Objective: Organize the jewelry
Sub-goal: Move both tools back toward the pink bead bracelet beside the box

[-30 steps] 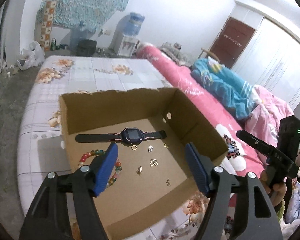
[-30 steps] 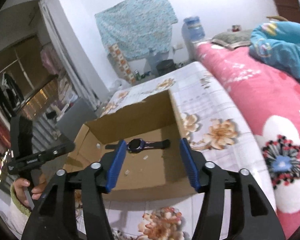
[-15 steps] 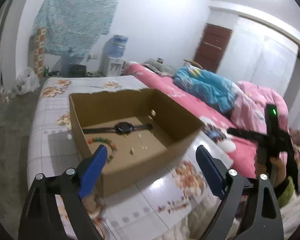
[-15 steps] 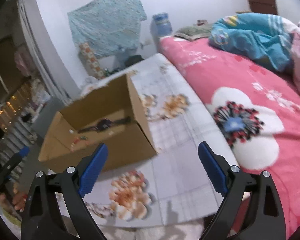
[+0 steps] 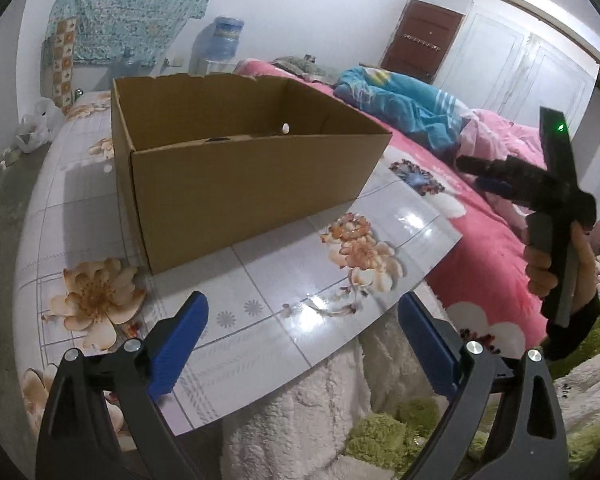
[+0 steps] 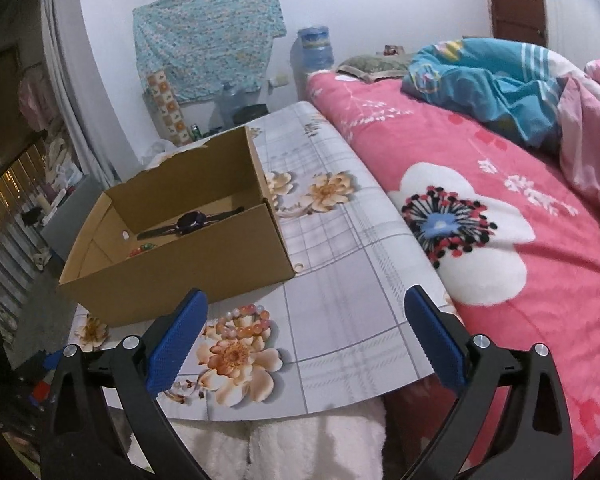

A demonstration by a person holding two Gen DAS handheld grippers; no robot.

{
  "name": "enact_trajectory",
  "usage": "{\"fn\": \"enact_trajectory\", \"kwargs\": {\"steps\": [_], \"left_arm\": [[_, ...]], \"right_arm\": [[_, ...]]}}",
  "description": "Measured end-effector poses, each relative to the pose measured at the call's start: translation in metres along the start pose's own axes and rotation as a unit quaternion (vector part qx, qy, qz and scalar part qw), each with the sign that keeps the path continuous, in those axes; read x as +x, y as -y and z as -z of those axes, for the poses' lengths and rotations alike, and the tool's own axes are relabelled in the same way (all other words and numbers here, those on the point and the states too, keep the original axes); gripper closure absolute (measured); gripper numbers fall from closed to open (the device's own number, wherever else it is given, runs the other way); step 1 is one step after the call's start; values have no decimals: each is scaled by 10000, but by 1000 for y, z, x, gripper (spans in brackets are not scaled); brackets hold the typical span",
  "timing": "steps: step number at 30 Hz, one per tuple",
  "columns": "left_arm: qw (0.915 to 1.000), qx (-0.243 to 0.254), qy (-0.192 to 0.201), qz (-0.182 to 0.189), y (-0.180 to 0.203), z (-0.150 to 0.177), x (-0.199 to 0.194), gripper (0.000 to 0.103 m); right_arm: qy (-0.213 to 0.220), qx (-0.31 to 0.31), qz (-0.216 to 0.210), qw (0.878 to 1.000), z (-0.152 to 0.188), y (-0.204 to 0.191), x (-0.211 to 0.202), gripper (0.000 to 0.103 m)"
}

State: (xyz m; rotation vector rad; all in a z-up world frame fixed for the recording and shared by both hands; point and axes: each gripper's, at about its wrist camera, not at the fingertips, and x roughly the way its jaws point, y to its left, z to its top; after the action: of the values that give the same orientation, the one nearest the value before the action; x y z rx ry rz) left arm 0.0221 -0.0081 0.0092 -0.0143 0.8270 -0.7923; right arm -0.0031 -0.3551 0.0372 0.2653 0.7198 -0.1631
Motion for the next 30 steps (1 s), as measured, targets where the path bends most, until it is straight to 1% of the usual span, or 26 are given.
{"fn": "enact_trajectory", "kwargs": {"steps": [4, 8, 14, 17, 19, 20, 22, 24, 25, 27, 30], "left_arm": [[9999, 60, 61, -53, -1, -6, 8, 9], [9999, 94, 58, -29, -1, -16, 20, 9], [9995, 310, 36, -21, 6, -28, 37, 9], [9990, 453, -10, -23, 8, -32, 44, 9], [9986, 524, -52, -31, 8, -34, 49, 9], [9985, 542, -53, -44, 8, -35, 50, 9], [9986, 529, -49, -61, 6, -37, 53, 9], [9989, 457, -47, -78, 2, -41, 55, 9], [9991, 423, -49, -91, 0, -42, 56, 9], [9994, 334, -45, -127, -5, -45, 58, 9], [9997, 187, -21, -172, -13, -49, 58, 9]], "right_arm": [[54, 26, -96, 9999, -1, 0, 1, 8], [-20, 86, -210, 9997, -11, 3, 14, 8], [-77, 556, -10, 9984, -31, 24, 40, 9], [-168, 691, 140, 9974, -44, 33, 58, 15], [-339, 649, 242, 9970, -52, 35, 77, 18], [-423, 603, 271, 9969, -55, 34, 85, 21], [-614, 488, 269, 9966, -58, 29, 101, 22], [-758, 364, 173, 9963, -60, 22, 112, 25], [-789, 309, 107, 9963, -60, 17, 115, 26], [-775, 182, 57, 9968, -59, 9, 115, 34], [-779, 97, 42, 9969, -60, 6, 113, 35]]}}
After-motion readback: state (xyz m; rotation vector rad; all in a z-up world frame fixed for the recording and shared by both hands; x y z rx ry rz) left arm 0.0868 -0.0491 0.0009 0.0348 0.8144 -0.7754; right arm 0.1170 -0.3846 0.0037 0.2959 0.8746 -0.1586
